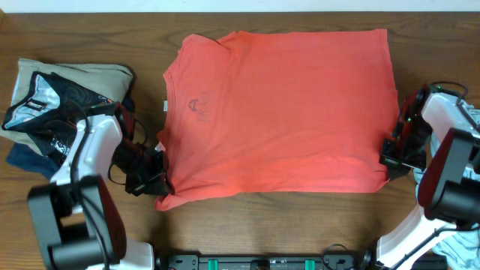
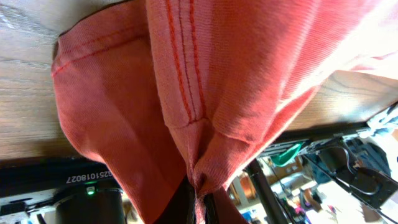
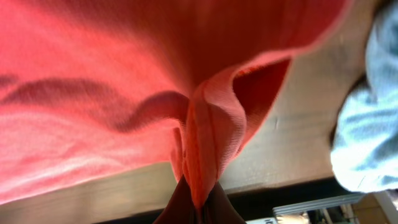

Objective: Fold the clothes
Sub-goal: 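Swing the shirt forward and lay it flat on the table with both grippers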

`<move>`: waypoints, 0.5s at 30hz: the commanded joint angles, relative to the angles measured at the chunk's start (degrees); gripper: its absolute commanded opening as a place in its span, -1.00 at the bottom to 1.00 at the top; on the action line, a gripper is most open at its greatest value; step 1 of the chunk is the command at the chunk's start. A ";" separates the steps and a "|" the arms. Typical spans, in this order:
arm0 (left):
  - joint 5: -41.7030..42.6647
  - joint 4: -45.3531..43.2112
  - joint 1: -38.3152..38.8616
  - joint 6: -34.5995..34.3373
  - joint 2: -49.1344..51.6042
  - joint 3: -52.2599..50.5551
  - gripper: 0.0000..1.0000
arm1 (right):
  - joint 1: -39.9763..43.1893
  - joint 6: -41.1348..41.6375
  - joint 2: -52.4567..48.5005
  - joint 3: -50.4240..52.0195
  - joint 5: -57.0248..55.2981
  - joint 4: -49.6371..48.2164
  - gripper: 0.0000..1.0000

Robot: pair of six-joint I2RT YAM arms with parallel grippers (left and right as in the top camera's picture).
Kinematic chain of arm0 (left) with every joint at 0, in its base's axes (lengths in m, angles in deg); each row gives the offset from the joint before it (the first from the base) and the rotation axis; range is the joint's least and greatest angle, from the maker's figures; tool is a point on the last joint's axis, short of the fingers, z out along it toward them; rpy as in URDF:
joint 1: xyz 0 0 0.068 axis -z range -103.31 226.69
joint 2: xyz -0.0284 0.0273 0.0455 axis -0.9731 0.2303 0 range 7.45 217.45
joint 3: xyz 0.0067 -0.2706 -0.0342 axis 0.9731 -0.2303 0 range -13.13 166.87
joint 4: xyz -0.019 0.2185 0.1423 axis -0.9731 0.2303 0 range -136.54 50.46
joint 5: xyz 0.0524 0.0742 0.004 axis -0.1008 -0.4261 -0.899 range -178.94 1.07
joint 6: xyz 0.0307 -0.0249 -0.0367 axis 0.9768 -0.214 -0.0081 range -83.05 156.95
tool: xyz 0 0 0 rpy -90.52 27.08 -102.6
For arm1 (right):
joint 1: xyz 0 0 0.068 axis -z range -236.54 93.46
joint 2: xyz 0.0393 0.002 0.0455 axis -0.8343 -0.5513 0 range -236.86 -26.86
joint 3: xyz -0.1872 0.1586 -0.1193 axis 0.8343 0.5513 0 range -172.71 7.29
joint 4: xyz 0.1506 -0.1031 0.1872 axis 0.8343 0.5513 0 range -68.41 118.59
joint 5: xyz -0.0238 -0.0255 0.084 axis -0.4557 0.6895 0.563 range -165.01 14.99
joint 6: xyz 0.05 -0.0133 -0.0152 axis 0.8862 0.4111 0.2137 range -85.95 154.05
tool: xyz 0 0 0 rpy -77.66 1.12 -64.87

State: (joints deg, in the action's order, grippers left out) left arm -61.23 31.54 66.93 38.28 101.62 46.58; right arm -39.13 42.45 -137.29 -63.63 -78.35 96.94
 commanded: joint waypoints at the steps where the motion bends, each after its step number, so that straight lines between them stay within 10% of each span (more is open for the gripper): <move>1: -1.27 0.98 -0.52 0.33 -5.70 0.07 -0.88 | 1.81 1.88 6.71 1.25 0.00 -0.15 -0.97; 15: -1.42 3.96 -0.57 -3.67 -28.04 0.09 -0.88 | 6.38 2.25 24.74 2.10 -2.86 2.38 -0.98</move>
State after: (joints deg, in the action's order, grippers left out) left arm -62.04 35.72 66.66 35.96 75.02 46.58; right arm -33.67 43.92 -114.43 -61.73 -79.85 99.58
